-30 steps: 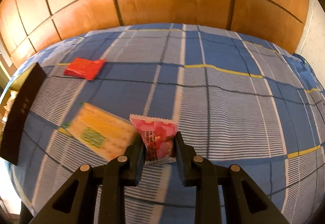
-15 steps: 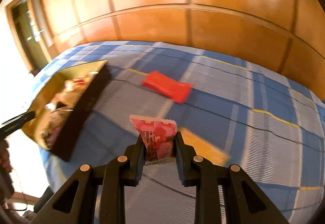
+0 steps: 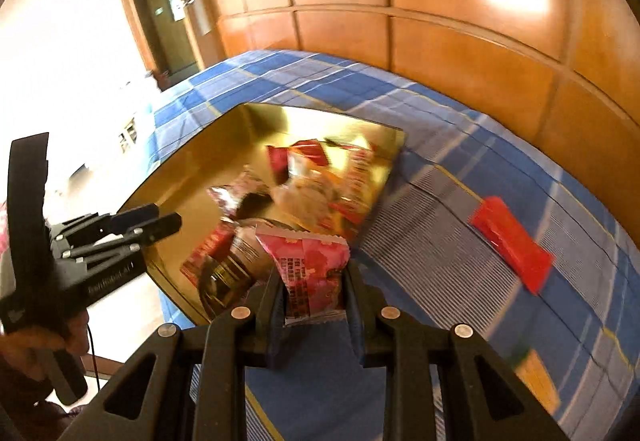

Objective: Organize snacks
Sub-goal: 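Carry the pink wrapper into the gold tray and release it with the right gripper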

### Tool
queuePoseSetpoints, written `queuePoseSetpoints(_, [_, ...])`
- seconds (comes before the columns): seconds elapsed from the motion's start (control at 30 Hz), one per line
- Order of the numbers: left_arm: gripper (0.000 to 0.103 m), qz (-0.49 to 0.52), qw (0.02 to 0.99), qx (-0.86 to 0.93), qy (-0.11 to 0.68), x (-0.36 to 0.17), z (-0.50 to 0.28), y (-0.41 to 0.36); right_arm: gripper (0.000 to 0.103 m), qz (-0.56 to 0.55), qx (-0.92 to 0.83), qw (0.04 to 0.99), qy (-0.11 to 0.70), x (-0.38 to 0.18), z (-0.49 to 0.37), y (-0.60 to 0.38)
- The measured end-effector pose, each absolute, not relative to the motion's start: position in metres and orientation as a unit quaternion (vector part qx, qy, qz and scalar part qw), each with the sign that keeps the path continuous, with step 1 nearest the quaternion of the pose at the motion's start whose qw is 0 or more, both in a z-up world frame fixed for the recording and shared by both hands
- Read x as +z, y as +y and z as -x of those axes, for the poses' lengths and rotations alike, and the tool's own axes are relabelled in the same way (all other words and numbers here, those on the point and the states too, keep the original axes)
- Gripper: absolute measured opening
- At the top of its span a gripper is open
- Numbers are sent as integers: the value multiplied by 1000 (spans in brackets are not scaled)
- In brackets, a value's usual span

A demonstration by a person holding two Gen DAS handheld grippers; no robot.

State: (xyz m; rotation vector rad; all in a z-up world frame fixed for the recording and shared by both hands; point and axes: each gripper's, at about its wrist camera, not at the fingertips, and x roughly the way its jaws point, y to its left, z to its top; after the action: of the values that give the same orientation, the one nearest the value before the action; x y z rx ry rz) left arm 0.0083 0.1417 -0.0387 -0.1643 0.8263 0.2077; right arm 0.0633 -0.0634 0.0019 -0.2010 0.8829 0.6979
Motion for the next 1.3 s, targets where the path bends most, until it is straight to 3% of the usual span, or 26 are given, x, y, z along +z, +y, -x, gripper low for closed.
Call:
queuePoseSetpoints(0.2, [34,91,903,116,403,-44,-6,155,29,130,345,819,440,-18,-89,-16])
queuePoseSetpoints(0.37, [34,95,900,122,407,-47,-6,161,39,154,328,811,460,-38,-101,0])
queuePoseSetpoints(1.3, [34,69,910,96,397,-34,-2,134,39,36,317,848,424,-9,-74,-89])
